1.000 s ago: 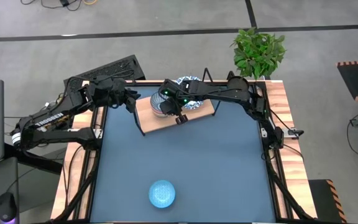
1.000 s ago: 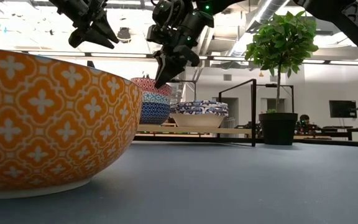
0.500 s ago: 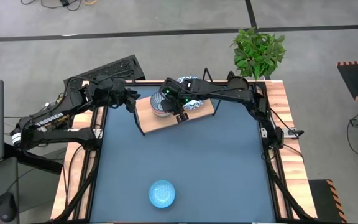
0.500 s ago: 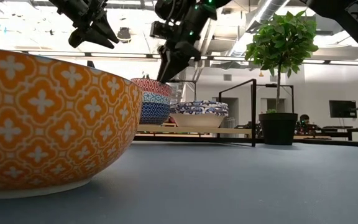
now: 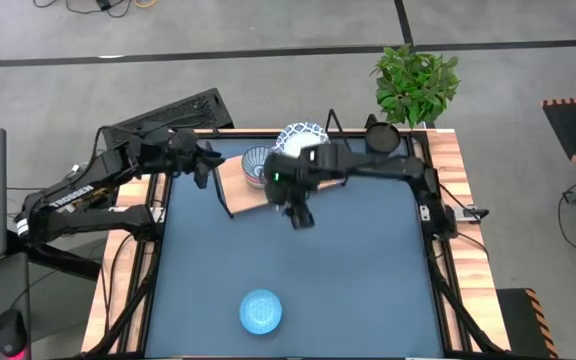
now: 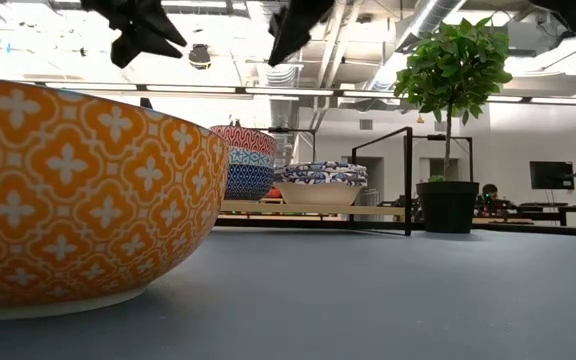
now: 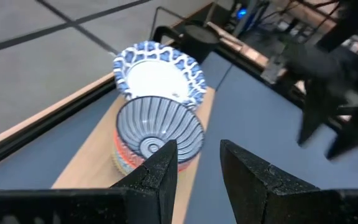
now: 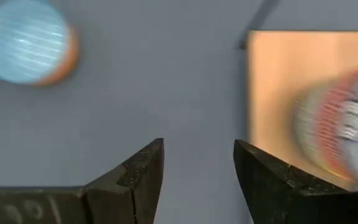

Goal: Place and stack bowls onto a shelf
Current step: Stack the light blue patterned bowl on top of the dark blue patterned bowl on the shelf

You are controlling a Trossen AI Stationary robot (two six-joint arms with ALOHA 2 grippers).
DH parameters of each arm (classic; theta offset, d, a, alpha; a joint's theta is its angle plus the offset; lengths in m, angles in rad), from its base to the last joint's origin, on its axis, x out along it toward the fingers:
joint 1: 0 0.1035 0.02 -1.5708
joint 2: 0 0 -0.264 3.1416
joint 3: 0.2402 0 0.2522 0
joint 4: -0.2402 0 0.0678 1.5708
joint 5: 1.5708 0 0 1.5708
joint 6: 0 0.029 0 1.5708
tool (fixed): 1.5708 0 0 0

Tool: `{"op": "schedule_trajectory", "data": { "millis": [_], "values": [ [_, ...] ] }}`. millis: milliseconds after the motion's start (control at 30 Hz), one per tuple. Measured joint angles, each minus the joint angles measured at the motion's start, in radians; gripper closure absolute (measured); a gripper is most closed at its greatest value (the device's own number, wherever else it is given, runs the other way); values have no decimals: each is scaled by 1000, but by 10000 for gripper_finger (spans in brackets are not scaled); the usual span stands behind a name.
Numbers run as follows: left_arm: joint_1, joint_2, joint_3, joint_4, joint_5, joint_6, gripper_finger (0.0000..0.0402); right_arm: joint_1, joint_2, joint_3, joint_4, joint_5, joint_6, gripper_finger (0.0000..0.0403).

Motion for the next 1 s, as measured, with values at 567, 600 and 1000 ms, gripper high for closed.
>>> {"op": "schedule_trajectory", "data": {
  "millis": [567, 600, 1000],
  "values": [
    [-1, -56, 0, -46, 39, -24, 295, 300, 20, -252, 552, 128, 245, 184],
    [-1, -56, 0, -49, 38, -25, 295, 305, 21, -270, 563, 129, 264, 184],
    [-1, -55, -6, -42, -15, -45, 295, 347, 21, -419, 672, 137, 345, 184]
  ]
}}
